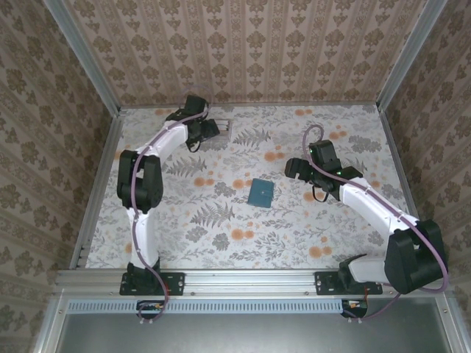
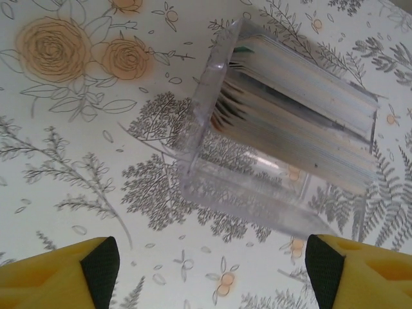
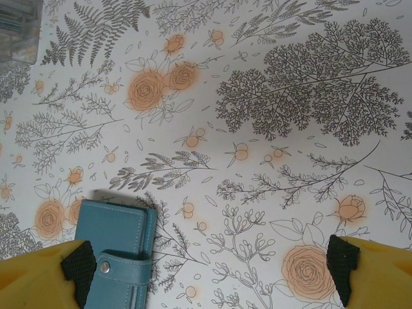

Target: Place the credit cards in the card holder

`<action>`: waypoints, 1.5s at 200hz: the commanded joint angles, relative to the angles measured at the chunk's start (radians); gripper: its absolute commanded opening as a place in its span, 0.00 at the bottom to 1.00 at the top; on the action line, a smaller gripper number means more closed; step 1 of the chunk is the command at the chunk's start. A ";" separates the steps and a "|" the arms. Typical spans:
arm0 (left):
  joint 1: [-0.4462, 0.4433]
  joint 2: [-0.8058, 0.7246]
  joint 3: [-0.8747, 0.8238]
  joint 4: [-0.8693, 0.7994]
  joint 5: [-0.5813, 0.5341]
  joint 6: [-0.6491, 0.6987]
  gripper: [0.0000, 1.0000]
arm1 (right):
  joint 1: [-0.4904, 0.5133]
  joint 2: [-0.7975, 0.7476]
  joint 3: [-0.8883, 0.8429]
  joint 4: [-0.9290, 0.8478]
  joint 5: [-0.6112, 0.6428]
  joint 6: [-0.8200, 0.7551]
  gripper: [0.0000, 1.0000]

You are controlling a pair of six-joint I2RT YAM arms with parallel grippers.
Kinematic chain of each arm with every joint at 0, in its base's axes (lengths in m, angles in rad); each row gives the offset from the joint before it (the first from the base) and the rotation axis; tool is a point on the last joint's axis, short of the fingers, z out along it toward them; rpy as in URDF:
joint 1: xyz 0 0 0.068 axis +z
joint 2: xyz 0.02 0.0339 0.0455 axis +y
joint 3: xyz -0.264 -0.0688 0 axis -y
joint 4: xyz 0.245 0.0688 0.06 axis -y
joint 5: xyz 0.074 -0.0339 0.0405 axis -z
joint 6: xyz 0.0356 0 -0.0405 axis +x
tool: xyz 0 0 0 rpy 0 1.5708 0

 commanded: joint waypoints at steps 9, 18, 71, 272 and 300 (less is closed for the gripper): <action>-0.018 0.037 0.047 -0.033 -0.057 -0.115 0.74 | 0.006 -0.024 -0.011 -0.022 0.020 -0.012 0.95; -0.019 0.046 0.046 -0.039 -0.061 -0.140 0.72 | 0.007 -0.024 -0.007 -0.032 0.017 -0.008 0.95; -0.038 0.026 -0.033 -0.014 -0.080 -0.200 0.48 | 0.007 -0.026 -0.019 -0.024 0.035 -0.010 0.96; -0.029 0.093 0.075 -0.038 0.012 -0.286 0.17 | 0.006 -0.066 -0.009 -0.043 0.010 0.001 0.97; -0.025 0.034 0.014 -0.039 0.071 -0.243 0.02 | 0.006 -0.085 -0.019 -0.041 0.014 0.004 0.97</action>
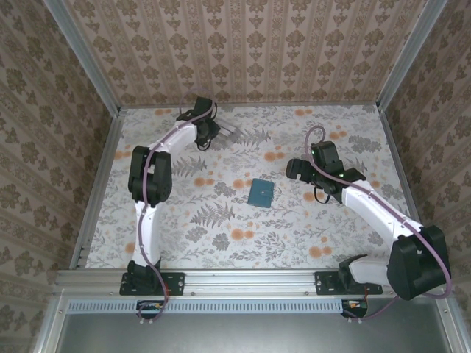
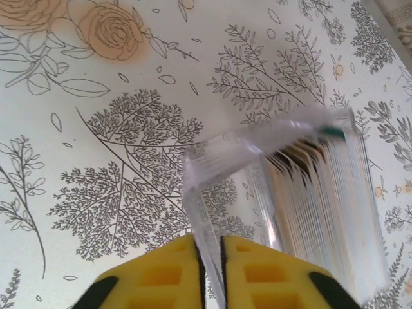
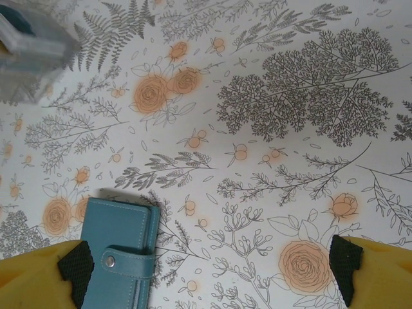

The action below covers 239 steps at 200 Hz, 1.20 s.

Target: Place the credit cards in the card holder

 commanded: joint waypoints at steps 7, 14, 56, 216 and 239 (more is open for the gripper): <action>-0.002 -0.070 -0.059 -0.080 0.103 0.065 0.01 | 0.007 -0.033 -0.010 -0.021 0.006 0.010 0.97; -0.001 -0.077 -0.064 -0.088 0.133 0.080 0.00 | 0.006 -0.034 -0.012 -0.016 0.004 0.014 0.97; -0.034 -0.122 -0.105 -0.122 0.299 0.203 0.00 | 0.005 -0.027 -0.004 -0.010 -0.006 0.025 0.97; 0.021 -0.331 -0.214 0.008 0.564 0.450 0.43 | 0.325 0.193 -0.010 -0.051 -0.012 0.235 0.93; 0.042 -0.501 -0.346 0.032 0.508 0.467 0.53 | 0.382 0.304 0.092 -0.089 0.088 0.302 0.96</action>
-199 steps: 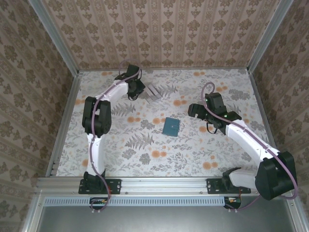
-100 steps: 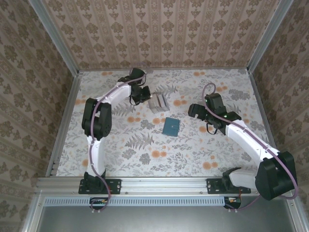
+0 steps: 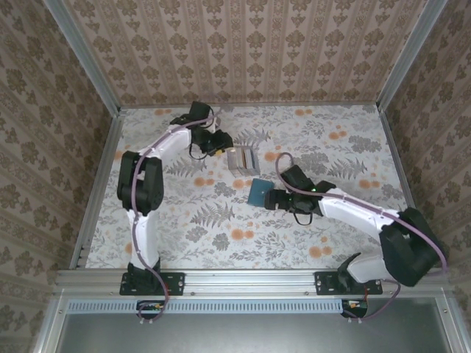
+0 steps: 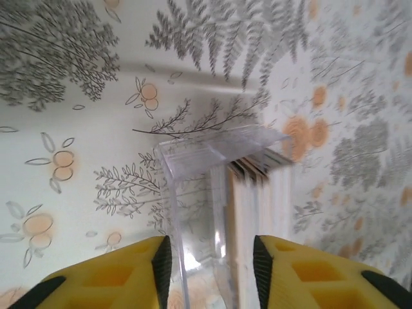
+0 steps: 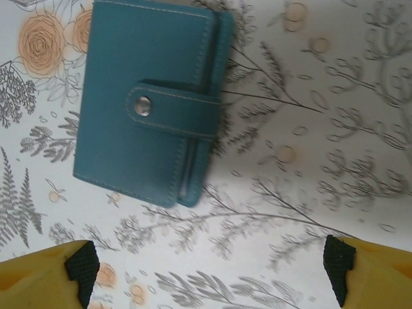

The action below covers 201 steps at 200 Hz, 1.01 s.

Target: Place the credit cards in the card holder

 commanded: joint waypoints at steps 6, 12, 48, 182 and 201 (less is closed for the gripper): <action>0.028 -0.240 -0.121 0.050 -0.038 0.013 0.55 | 0.076 0.121 0.145 -0.074 0.174 0.098 0.99; 0.036 -0.286 -0.171 0.047 -0.046 0.018 0.57 | 0.104 0.155 0.183 -0.108 0.233 0.111 1.00; 0.093 -0.566 -0.435 0.018 -0.082 0.065 0.68 | 0.177 0.366 0.375 -0.242 0.364 0.147 1.00; -0.023 -0.909 -0.949 0.219 0.015 -0.009 0.66 | 0.141 0.355 0.278 -0.101 0.337 0.000 0.68; -0.065 -0.860 -0.948 0.259 0.018 -0.014 0.65 | 0.128 0.327 0.259 -0.063 0.326 -0.096 0.55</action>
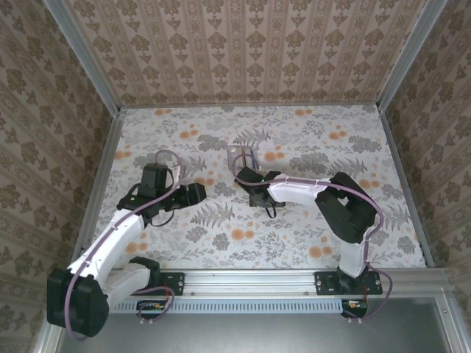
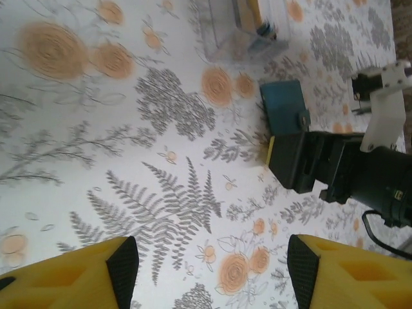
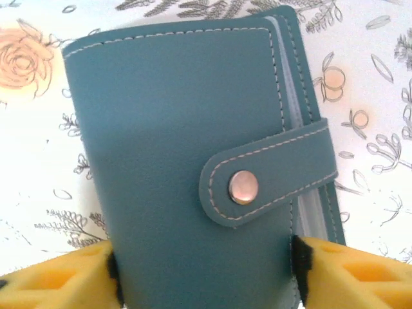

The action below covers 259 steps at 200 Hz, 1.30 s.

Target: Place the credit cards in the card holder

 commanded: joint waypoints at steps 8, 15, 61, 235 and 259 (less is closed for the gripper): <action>-0.049 0.062 0.004 0.098 0.018 -0.041 0.65 | -0.024 -0.066 -0.025 0.069 -0.047 -0.156 0.50; -0.054 0.077 0.002 0.115 0.020 -0.055 0.65 | -0.029 -0.076 -0.027 0.069 -0.065 -0.179 0.48; -0.062 0.147 -0.009 0.231 0.055 -0.125 0.65 | -0.027 -0.162 -0.051 0.082 -0.245 -0.236 0.40; -0.207 0.428 -0.054 0.444 -0.110 -0.394 0.57 | 0.109 -0.204 -0.170 0.279 -0.415 -0.099 0.79; -0.205 0.426 -0.054 0.402 -0.120 -0.367 0.57 | 0.077 -0.251 -0.202 0.256 -0.437 -0.119 0.78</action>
